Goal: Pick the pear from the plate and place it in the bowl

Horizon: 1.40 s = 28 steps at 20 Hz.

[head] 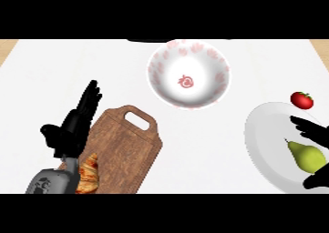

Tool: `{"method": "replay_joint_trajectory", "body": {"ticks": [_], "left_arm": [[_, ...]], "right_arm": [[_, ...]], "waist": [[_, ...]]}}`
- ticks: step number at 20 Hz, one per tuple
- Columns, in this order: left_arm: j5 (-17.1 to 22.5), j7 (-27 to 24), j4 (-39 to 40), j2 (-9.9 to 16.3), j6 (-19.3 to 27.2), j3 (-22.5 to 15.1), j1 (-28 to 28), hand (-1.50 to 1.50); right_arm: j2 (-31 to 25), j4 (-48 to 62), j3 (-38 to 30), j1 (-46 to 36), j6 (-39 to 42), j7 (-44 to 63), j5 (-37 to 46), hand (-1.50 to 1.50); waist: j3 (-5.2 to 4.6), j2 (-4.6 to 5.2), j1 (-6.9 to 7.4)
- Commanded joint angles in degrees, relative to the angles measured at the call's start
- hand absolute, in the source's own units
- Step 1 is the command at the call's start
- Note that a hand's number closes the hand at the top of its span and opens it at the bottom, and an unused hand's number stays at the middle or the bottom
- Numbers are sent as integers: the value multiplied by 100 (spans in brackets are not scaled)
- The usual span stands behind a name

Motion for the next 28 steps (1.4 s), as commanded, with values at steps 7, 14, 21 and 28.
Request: {"method": "replay_joint_trajectory", "body": {"ticks": [7, 14, 21, 28], "left_arm": [[26, 202, 119, 13, -248, 313, -343, 0], [-105, 303, -324, -29, -190, 128, 2, 0], [-135, -32, -93, -95, -277, 180, 89, 0], [-178, 93, -28, -63, -278, 131, -141, 0]], "right_arm": [[-108, 658, 291, 115, 37, -1130, 1319, -150], [-208, 544, 870, 100, 293, -2196, 1757, 150], [101, 472, 858, 89, 244, -2214, 1787, 150], [1870, -1337, 2838, -481, -29, -3213, 1921, 150]], "waist": [[-1, 2, -10], [4, -5, 15], [-3, -3, -3], [3, -49, 245]]}}
